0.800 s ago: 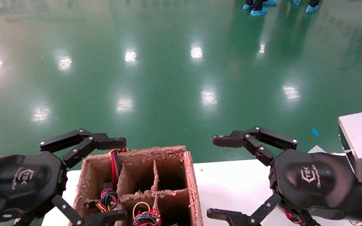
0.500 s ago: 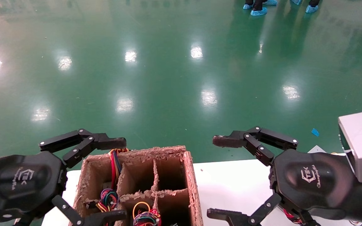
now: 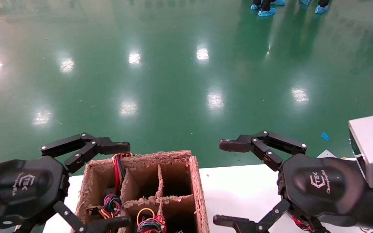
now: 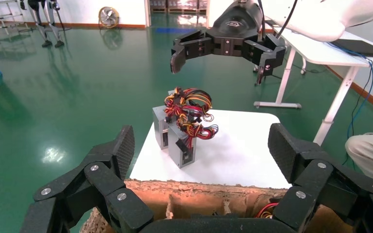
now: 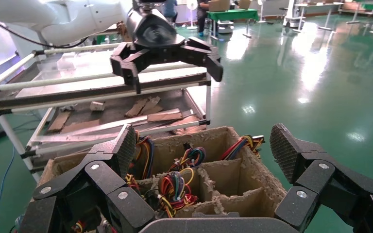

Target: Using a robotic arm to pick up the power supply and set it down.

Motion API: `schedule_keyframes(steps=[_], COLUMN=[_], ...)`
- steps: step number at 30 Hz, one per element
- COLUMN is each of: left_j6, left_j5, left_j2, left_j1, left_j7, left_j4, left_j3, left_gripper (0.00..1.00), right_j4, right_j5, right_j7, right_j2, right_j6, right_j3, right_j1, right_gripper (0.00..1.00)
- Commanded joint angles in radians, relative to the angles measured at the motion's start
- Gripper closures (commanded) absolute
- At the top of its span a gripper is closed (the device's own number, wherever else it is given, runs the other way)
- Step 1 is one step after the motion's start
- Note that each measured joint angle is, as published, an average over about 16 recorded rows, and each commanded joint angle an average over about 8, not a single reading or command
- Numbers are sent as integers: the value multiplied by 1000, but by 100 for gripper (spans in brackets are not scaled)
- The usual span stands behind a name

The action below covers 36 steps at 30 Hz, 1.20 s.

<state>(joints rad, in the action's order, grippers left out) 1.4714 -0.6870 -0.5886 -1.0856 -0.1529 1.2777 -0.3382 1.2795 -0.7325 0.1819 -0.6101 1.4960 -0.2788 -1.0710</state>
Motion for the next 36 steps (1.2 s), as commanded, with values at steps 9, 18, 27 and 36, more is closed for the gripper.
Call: schedule_keyframes(steps=[9,18,27,36], left_j6=[0,0,0,0], left_j5=[0,0,0,0], left_j2=[0,0,0,0], left_j1=[0,0,0,0], left_j7=[0,0,0,1], left_j4=[0,0,-1,-1], left_j3=[0,-1,-1,-1], left_gripper=[100,100,100,100], right_j4=[-31,-83,-151,-224], right_j5=[-45,-181,-273,-324], right_j7=[-17,-4,7,-5], right_j2=[-21,-122,-239,-338], right_j6=[-18,-55,-44,-14], right_j3=[-21,-113,-199,-259], right_j1=[4,-24,-66,-96], right_gripper=[0,0,0,90])
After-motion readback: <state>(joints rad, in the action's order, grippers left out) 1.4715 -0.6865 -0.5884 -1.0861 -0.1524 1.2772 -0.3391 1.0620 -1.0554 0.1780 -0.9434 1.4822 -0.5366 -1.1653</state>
